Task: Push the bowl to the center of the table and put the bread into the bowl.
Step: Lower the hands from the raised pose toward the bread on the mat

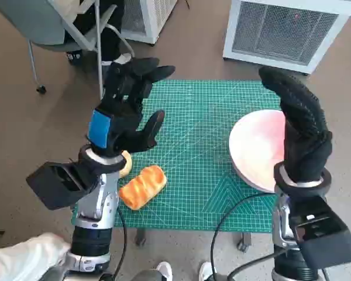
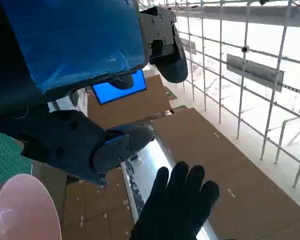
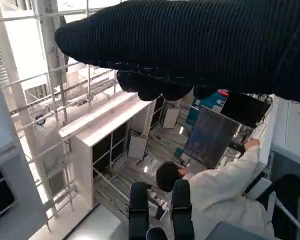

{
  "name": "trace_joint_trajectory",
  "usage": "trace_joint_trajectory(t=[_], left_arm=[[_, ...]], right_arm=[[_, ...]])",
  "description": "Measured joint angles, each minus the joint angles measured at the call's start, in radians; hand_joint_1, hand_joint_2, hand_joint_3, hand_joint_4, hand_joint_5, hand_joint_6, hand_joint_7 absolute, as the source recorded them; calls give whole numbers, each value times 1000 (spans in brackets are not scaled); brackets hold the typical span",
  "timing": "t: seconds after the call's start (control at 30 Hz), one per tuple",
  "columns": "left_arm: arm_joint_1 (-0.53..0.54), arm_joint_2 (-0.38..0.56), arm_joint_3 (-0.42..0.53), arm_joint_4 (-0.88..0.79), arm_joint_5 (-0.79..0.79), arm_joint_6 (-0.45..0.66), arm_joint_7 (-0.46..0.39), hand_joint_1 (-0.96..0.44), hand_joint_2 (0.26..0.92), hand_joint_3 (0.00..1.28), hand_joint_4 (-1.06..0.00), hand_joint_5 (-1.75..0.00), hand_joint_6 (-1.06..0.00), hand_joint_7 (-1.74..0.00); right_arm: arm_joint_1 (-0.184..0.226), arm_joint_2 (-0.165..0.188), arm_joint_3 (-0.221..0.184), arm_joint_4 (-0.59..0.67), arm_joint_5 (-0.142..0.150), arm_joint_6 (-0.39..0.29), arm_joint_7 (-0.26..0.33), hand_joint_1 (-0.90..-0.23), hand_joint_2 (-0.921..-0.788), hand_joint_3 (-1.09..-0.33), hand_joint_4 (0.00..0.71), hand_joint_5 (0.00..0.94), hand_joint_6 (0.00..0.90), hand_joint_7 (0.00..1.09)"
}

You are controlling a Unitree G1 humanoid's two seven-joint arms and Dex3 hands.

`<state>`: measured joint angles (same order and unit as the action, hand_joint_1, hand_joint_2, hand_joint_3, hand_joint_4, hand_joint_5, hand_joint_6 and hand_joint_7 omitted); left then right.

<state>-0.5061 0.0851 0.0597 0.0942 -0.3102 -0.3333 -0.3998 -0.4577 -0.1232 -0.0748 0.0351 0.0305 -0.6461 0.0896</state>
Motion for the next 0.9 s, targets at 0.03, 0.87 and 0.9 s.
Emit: trace_joint_trajectory(t=[0.03,0.87,0.9], left_arm=[[0,0,0,0,0,0,0,-256,704,791,1,-893,1,-1003],[0,0,0,0,2,-6,3,-248,705,792,1,-892,1,-1002],[0,0,-1,0,3,-6,3,-247,705,792,1,-892,1,-1002]], right_arm=[[0,0,0,0,0,0,-1,-372,-921,-520,417,0,78,777],[0,-2,-14,29,-31,-22,-5,-371,-921,-519,422,2,72,783],[0,-6,-21,36,-30,-29,-5,-366,-921,-516,423,3,82,768]])
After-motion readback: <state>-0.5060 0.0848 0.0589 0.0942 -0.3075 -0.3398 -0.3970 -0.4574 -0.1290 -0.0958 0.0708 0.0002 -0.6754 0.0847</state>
